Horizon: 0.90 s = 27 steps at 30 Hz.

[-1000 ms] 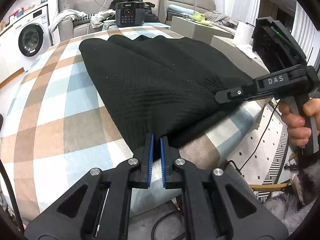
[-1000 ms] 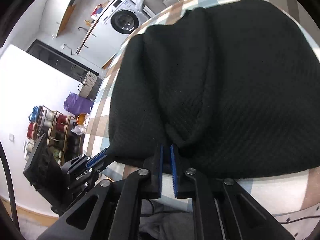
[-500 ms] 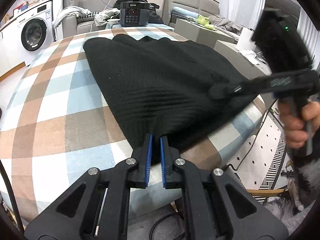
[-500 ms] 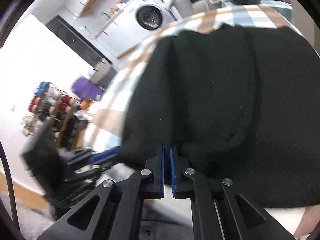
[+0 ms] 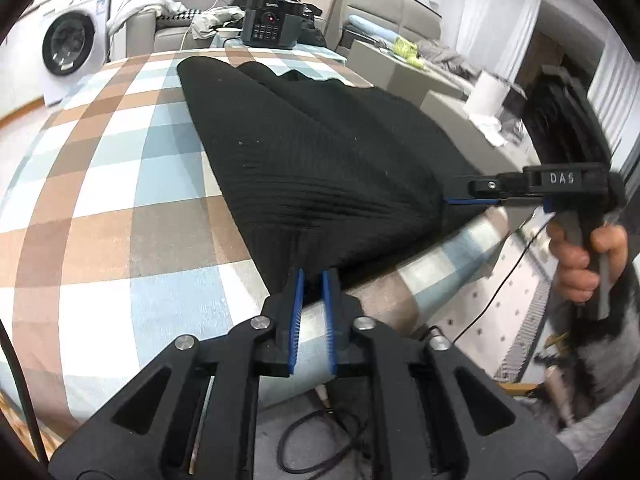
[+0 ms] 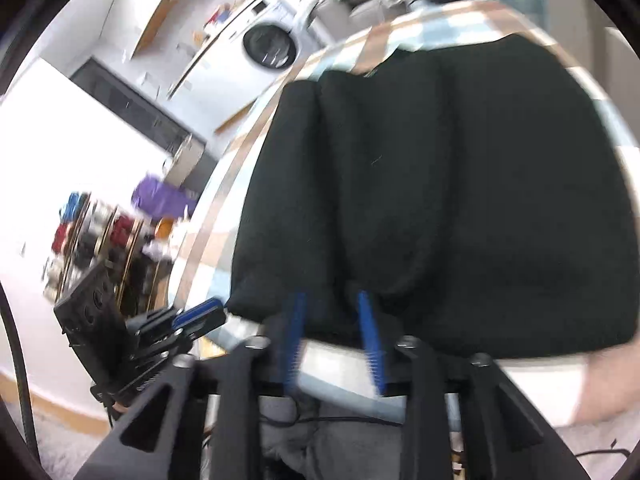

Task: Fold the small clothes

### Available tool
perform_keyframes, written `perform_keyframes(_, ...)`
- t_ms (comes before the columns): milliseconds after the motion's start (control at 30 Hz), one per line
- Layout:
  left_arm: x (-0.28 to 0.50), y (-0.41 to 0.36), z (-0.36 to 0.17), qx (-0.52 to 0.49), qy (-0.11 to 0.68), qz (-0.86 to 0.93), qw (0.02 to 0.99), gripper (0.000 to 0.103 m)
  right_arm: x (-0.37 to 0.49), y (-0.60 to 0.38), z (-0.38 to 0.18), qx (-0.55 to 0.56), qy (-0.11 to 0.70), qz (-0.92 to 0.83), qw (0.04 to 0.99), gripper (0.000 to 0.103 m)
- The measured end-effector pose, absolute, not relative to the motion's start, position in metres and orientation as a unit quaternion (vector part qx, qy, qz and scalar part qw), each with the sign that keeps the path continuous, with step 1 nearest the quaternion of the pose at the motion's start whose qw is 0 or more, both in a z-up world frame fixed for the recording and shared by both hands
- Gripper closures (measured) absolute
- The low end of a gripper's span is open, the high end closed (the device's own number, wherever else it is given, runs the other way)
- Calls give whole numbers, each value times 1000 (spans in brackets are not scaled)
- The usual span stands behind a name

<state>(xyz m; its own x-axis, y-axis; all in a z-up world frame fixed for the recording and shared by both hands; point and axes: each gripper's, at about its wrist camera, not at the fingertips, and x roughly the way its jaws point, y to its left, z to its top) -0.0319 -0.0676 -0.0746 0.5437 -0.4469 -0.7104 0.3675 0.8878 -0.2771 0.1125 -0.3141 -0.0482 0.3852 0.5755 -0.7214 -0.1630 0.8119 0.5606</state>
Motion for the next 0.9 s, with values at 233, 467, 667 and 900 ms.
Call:
perform_keyframes(233,-22,-64,-65,-76,403,-223,884,52,135,-336,-80,272,518,185,790,63)
perform_keyframes(467,-2,-65,-62,-94,407,-212,883,51,147,-319,-46,207,485,197,827,98)
perform_keyframes(667,17,-67,-66,-107,412,-202,882,51,125,-372,-36,188,482,117,848,98)
perform_keyframes(900,57,-69,-82,-142,432,-187,871,51,111,-387,-63,214,504,100,831,84)
